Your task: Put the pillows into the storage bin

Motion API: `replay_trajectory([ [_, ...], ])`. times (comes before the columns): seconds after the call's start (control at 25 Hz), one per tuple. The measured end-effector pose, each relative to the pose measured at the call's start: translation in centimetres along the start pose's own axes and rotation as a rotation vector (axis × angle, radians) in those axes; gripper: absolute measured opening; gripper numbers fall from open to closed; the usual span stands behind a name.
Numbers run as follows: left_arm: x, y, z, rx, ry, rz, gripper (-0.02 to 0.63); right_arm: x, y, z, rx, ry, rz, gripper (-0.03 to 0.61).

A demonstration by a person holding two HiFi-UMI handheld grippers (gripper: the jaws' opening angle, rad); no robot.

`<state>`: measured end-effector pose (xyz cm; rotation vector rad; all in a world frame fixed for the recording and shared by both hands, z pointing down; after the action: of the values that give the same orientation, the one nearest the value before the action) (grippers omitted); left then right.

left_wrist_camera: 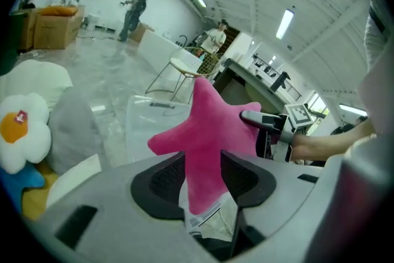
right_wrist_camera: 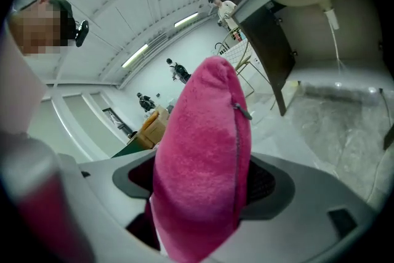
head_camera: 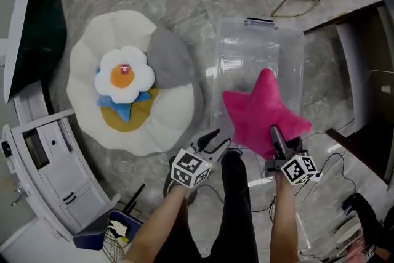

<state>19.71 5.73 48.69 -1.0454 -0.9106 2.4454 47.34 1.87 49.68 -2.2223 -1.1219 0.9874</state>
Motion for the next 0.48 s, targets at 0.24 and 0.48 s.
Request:
replay_trajectory([
  [0.24,-2.2,-0.9,-0.8,-0.089,-0.007,0.087,0.183,-2.9,-3.4,-8.8,-0.112,-0.139,0.072,0.383],
  [0.48,-3.7,-0.8,-0.6,-0.078,0.018,0.072,0.183,-7.7,-9.2,-14.2,-0.23,-0.273,0.16,0.383],
])
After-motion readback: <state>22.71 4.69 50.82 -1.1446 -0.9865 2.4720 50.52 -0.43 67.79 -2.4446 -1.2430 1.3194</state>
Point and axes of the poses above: the fingertips, and each gripper's own axes: x backward along the fingers, z to its left, y out of its top, the point moved 8 cm from there along x, backward along the fingers, and after that the axes turned 7 degrees about -z, right-handed, at the moved point
